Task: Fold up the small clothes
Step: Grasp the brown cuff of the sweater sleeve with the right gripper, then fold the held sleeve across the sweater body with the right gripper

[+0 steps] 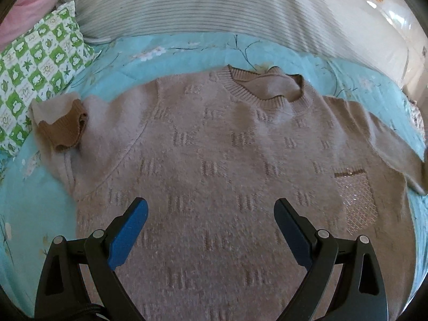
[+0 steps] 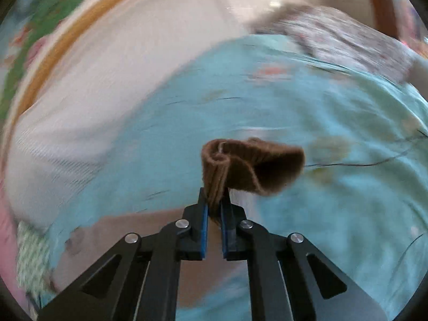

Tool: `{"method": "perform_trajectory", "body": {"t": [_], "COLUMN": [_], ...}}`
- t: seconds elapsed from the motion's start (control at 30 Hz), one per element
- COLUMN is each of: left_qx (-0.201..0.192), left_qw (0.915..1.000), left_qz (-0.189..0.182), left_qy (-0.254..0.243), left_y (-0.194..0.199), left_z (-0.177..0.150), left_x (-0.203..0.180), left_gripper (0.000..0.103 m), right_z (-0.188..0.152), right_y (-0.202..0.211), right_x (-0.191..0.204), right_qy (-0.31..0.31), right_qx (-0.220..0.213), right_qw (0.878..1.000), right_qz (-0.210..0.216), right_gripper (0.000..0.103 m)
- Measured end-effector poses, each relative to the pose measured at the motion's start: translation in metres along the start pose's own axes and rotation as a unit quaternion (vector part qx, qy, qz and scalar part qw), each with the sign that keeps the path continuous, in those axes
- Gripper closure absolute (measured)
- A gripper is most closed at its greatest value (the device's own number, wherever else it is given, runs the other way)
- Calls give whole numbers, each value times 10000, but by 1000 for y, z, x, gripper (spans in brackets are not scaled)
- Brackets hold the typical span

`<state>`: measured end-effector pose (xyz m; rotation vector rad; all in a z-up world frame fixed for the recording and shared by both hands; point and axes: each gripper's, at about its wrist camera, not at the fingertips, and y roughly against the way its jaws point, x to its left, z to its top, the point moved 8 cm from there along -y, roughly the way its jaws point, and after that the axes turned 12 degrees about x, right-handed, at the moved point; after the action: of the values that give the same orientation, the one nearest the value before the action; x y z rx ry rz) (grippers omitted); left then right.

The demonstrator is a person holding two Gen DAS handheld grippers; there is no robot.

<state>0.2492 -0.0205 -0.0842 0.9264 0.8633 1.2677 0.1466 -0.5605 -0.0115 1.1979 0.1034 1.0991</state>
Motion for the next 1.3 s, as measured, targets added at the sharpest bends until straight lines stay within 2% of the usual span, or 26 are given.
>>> {"method": "perform_trajectory", "body": {"t": [0.1,0.23,0.37,0.43,0.53,0.7,0.77,0.87,0.9,0.93,1.0,1.03,1.2,1.3], "left_qx": [9,15,-16,-51,-54,-65,-12,80,107,127,221,280,506,442], "left_qw": [9999,9999,9996,9995,9990,9983,9981,9974,9972,9970,9959,9955,9922,9937], "left_qz": [-104,-141,-287,-311,-429,-565,-617,-705,-730,-760,-874,-899,-1124,-1017], "left_qy": [-9,-57,-75,-40,70,106,95,78,82,81,68,65,166,176], "left_y": [7,14,22,25,28,29,26,18,15,12,3,-2,-31,-40], "left_z": [-7,-15,-22,-24,-28,-32,-33,-30,-28,-25,-20,-16,8,24], "left_x": [-2,2,12,20,31,41,42,41,39,36,29,26,10,4], "left_gripper": [7,7,7,7,7,7,7,7,7,7,7,7,7,7], "right_z": [-23,-66,-117,-139,-173,-225,-242,-260,-263,-264,-259,-254,-222,-204], "right_y": [-5,-32,-66,-84,-99,-132,-143,-156,-160,-160,-157,-153,-126,-110], "right_x": [78,176,266,305,348,400,411,418,417,414,407,399,356,322], "right_qy": [652,1305,1946,2225,2455,2719,2773,2770,2705,2645,2524,2455,2111,1940], "right_qx": [239,797,1308,1495,1808,2310,2574,2849,2922,2981,2911,2827,2419,2181], "right_qw": [9957,9788,9550,9448,9271,9021,8908,8819,8817,8804,8852,8892,9086,9216], "right_qz": [617,1366,1817,1882,2180,2425,2515,2536,2532,2570,2606,2630,2672,2560], "right_gripper": [94,94,94,94,94,94,94,90,86,74,60,59,58,58]}}
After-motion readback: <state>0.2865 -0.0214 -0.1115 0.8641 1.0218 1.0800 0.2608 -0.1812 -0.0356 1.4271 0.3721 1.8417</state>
